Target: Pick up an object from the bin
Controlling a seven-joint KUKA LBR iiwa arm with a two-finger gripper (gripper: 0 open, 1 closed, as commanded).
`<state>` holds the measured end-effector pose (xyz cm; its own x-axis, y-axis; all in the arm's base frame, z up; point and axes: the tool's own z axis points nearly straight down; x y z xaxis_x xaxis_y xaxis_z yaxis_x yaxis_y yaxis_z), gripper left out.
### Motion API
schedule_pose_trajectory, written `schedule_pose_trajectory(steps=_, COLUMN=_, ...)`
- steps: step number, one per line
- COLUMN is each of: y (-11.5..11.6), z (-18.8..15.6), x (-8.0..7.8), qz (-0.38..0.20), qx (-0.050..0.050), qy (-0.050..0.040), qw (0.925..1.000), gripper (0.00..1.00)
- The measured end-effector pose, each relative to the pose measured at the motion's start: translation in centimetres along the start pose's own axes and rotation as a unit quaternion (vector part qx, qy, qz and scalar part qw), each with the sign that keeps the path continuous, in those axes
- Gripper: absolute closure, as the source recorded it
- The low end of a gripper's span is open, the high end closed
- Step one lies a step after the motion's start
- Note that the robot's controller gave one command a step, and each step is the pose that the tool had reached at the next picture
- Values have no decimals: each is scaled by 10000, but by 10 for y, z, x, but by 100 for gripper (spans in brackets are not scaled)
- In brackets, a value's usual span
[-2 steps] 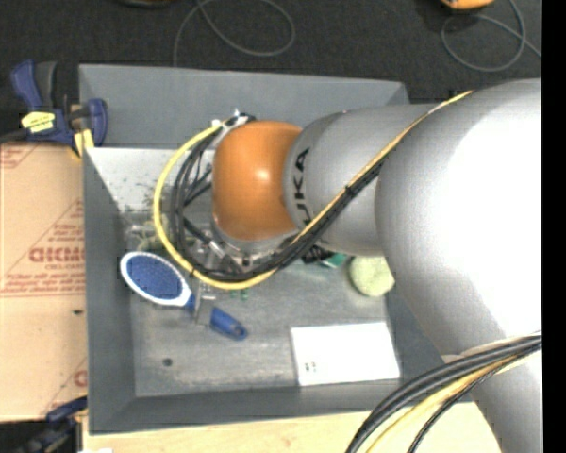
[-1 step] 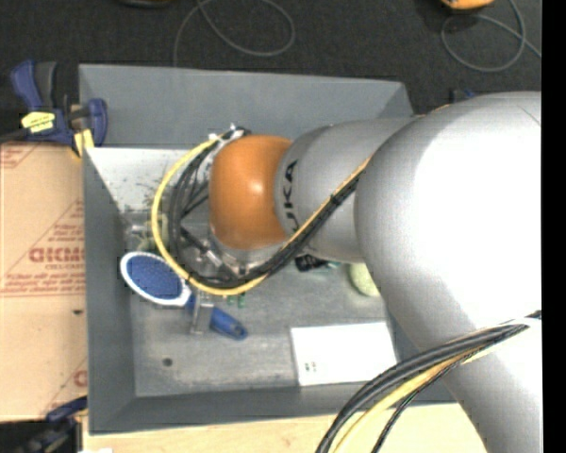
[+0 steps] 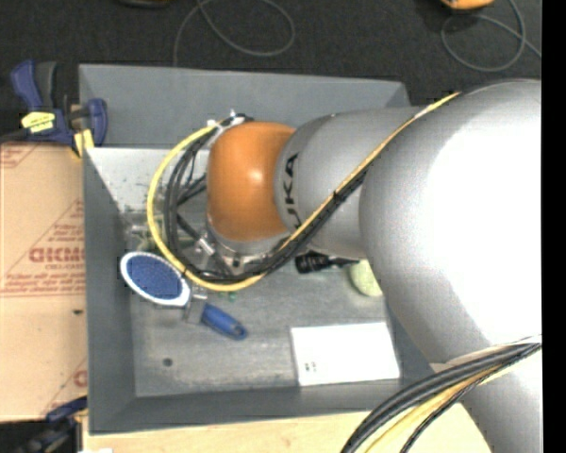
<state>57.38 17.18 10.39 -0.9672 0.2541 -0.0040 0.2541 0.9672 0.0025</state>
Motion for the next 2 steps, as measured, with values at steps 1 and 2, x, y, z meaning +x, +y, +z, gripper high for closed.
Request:
schedule_pose_trajectory(steps=1, y=11, z=35, x=9, qz=79, qx=9, qy=19, qw=10000, gripper=0)
schedule_pose_trajectory(steps=2, y=9, z=34, x=17, qz=1370, qx=19, qy=23, qw=9906, gripper=100)
